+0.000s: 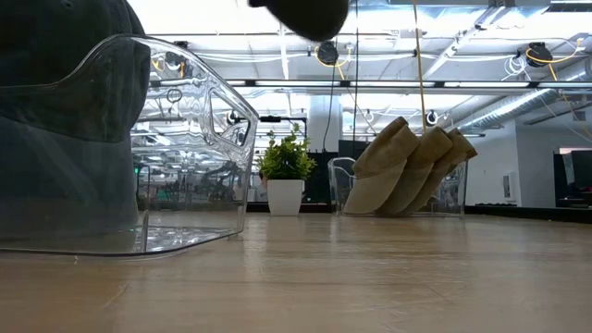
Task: Pick & Place hat
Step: Put the gray cap into the bottom transparent bin
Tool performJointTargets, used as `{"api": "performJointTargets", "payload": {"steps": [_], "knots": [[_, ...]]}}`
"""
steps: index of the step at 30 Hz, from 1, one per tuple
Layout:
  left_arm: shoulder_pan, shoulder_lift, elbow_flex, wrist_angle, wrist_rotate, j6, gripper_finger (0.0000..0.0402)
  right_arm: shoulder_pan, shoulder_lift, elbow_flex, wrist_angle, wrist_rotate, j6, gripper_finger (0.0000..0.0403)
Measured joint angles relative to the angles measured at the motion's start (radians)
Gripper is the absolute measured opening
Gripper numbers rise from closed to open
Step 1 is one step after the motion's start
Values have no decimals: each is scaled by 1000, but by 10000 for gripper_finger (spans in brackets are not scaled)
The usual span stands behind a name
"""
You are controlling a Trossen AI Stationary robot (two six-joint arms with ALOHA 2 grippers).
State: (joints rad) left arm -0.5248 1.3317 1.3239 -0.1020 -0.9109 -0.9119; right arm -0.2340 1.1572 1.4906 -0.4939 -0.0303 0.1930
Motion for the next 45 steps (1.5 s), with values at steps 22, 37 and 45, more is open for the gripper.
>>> {"api": "performJointTargets", "payload": {"steps": [22, 37, 45], "knots": [[-176, 107, 0, -206, -198, -411, 16, 0, -6, 0, -8, 0, 4, 68], [-244, 106, 0, -466, -182, -693, 16, 0, -5, 0, -13, 3, -32, 68], [-247, 97, 0, -663, -156, -870, 16, 0, -5, 0, -14, 3, -53, 68]]}}
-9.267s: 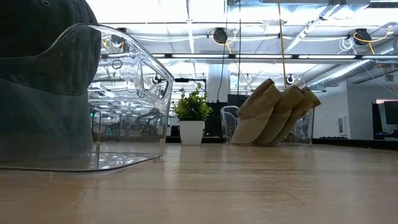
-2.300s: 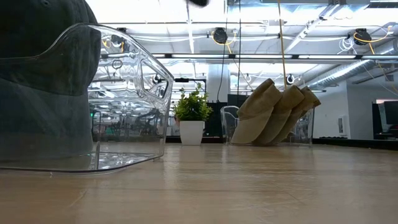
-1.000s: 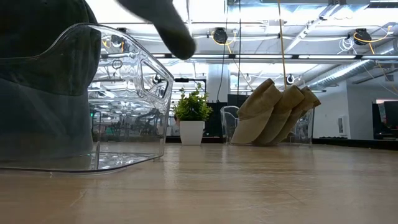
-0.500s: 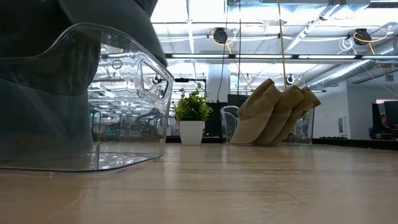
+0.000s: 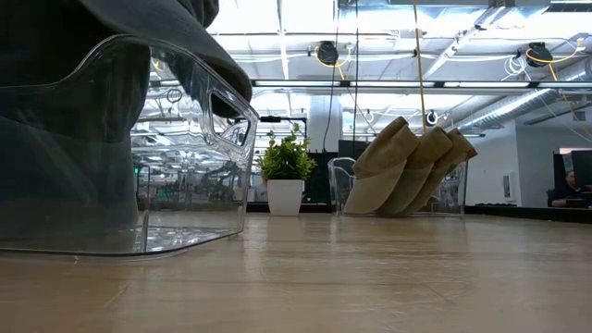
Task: Pick & Place hat
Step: Put the gray cap into the bottom transparent bin
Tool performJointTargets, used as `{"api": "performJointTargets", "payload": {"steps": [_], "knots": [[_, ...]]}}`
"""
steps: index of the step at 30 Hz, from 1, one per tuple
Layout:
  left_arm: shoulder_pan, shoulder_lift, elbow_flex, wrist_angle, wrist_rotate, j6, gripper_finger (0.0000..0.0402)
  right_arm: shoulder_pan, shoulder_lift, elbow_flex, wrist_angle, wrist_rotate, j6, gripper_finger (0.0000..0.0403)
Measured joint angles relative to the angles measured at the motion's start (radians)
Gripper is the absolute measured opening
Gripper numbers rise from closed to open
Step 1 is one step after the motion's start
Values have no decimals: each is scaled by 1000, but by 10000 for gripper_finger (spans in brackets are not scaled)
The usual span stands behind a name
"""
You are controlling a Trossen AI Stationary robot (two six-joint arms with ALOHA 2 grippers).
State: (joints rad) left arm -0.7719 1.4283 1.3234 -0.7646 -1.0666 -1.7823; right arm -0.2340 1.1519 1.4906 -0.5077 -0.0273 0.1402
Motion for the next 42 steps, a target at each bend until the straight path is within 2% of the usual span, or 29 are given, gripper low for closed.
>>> {"api": "performJointTargets", "payload": {"steps": [9, 18, 29, 33, 35, 39, 42], "knots": [[-17, -23, 0, -55, -7, -52, 16, 0, 0, 0, -2, 0, -33, 68], [-12, -22, 0, -61, 53, -75, 16, 0, 0, 0, -5, 1, -33, 68], [54, 121, -1, -45, 129, -127, 16, 0, 0, -32, 11, 0, -31, 68], [60, 160, -1, -41, 4, -201, 16, 0, 1, -52, 20, 1, -30, 68], [65, 163, -1, -14, 4, -197, 18, 0, 1, -59, 22, 0, -30, 68], [79, 158, 0, 63, 131, -70, 53, 0, 0, -77, 23, 0, -29, 68], [77, 141, 0, 86, 176, -33, 91, 0, 0, -86, 25, 1, -29, 68]]}}
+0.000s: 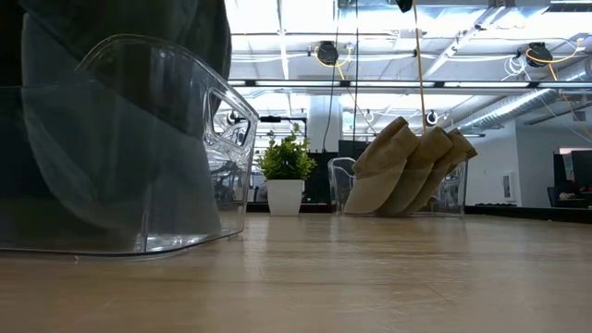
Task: Pick & Place hat
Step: Put the gray cap into the bottom transparent bin, then return to Home Position
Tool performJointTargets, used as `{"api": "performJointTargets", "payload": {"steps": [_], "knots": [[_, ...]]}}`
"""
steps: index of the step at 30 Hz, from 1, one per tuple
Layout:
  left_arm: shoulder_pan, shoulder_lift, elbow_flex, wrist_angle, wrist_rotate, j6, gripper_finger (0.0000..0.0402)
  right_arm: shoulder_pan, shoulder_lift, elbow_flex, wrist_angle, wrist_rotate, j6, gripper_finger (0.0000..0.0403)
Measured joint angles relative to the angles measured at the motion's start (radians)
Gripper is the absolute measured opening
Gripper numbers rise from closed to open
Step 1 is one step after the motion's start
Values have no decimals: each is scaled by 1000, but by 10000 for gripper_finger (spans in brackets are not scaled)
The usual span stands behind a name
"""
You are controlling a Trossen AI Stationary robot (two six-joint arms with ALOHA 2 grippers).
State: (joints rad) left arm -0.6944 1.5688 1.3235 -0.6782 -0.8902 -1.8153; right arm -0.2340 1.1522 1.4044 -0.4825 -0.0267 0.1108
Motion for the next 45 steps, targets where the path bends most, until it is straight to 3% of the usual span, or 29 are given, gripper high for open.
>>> {"api": "performJointTargets", "payload": {"steps": [4, 10, 16, 21, 26, 34, 45], "knots": [[-10, -33, -1, -62, 9, 16, 137, 0, 0, -5, -1, 0, 0, 68], [-20, -193, 0, -214, 11, 61, 184, 0, 0, -5, 0, -9, 70, 68], [-17, -359, 0, -129, -35, 453, 207, 33, 10, -5, 13, -160, 219, 68], [2, -462, 0, -14, -38, 795, 215, 141, 51, -5, 73, -155, 213, 68], [1, -548, 0, 54, -47, 1001, 210, 228, 116, -5, 126, -70, 218, 68], [-2, -640, 0, 52, -106, 1113, 197, 367, 273, -5, 199, -23, 237, 68], [-2, -655, 0, 50, -105, 1157, 199, 480, 485, -5, 359, -26, 326, 68]]}}
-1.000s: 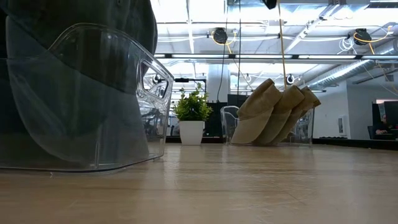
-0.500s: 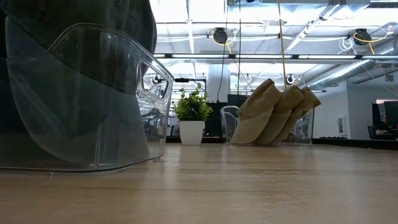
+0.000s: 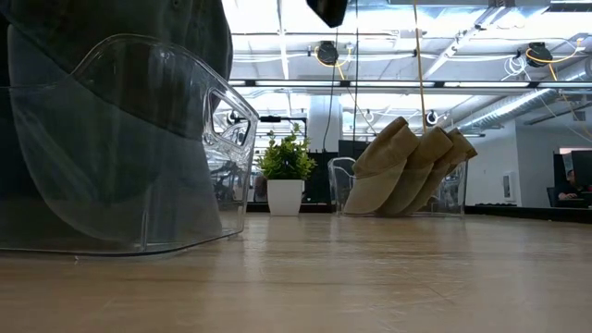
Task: Pick & Place hat
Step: Return to Home Position
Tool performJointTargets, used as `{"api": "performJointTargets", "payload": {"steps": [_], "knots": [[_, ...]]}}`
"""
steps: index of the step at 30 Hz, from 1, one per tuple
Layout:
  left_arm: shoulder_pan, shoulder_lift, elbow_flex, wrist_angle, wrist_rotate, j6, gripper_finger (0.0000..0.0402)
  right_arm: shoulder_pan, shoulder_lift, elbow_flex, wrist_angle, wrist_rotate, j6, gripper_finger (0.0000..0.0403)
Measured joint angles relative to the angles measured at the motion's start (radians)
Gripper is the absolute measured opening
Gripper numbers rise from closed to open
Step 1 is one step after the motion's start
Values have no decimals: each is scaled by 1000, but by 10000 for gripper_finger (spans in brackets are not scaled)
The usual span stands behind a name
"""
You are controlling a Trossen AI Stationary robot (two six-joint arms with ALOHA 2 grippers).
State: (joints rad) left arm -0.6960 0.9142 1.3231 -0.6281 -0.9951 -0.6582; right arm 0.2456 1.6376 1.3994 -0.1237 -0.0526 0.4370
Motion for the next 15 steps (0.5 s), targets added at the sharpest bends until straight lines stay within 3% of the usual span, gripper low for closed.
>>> {"api": "performJointTargets", "payload": {"steps": [5, 10, 15], "knots": [[0, 0, 0, -2, 15, 9, 208, 20, 47, 0, 67, 0, 1, 67], [-38, -9, -10, -30, 10, 122, 206, 32, 37, 0, 66, 4, -22, 53], [-104, -85, -98, -151, -114, -4, 197, 28, -51, 0, -47, 52, -73, 32]]}}
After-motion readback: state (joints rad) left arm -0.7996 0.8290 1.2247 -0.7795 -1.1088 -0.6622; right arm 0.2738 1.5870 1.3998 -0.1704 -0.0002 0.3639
